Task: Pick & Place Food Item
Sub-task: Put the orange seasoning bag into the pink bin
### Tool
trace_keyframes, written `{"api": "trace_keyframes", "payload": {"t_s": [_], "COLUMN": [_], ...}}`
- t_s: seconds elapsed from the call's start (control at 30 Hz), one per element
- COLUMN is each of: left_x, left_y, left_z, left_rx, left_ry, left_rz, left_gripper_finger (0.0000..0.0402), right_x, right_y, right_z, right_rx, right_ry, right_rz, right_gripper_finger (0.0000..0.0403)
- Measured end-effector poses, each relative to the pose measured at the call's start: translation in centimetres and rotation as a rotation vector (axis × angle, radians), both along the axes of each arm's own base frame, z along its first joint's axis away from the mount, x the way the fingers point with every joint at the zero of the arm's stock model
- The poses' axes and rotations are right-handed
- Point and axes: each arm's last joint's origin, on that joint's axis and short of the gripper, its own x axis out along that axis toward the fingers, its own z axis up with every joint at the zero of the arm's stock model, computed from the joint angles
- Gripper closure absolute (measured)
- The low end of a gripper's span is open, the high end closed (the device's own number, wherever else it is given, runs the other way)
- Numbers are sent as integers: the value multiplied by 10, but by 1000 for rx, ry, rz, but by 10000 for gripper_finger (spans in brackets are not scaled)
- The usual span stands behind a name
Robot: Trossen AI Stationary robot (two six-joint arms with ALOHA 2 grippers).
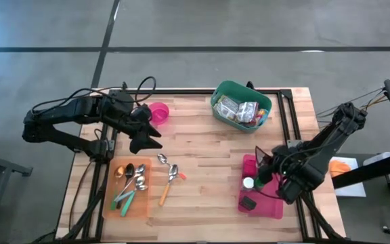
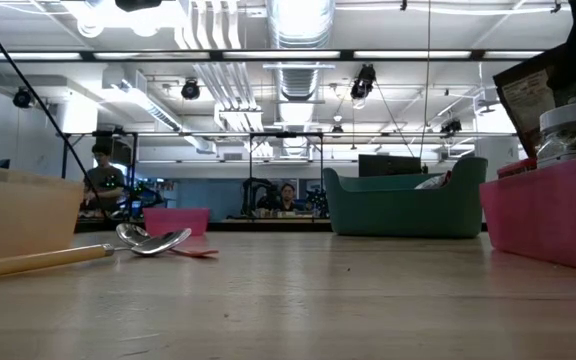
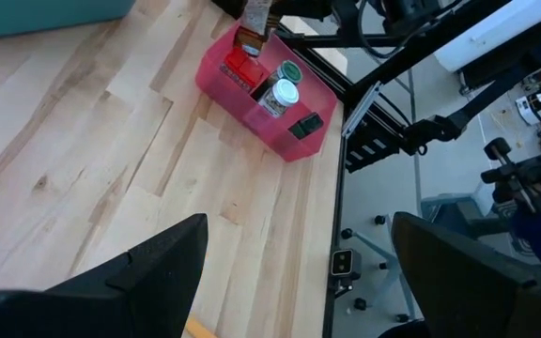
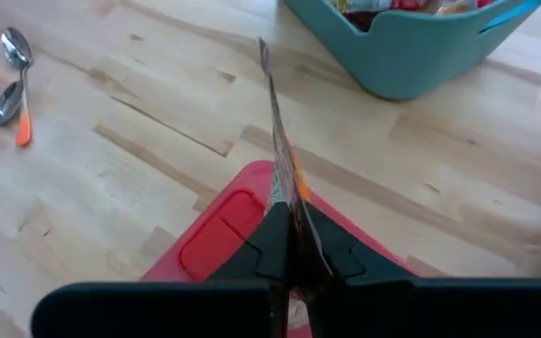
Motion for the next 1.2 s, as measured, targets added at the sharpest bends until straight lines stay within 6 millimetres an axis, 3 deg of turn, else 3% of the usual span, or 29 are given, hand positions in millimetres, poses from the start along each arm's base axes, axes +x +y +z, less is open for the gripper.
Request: {"api": "trace_keyframes", "payload": {"t_s": [0.23, 0.8, 1.2], "left_x": [0, 0, 0], "left_y": [0, 0, 0], "left_z": [0, 0, 0], "left_rx": [1, 1, -13], "left_ry": [1, 1, 5], "left_rz": [0, -1, 7], "left_gripper_finger": [61, 61, 60], "right_x": [-5, -29, -37], "right_y": [-3, 6, 0], "right_z": [2, -19, -41], "right_rx": [-8, -32, -63], "right_ry": [37, 70, 79], "right_rz": [-41, 19, 10], "right_gripper_finger": [395, 395, 395]}}
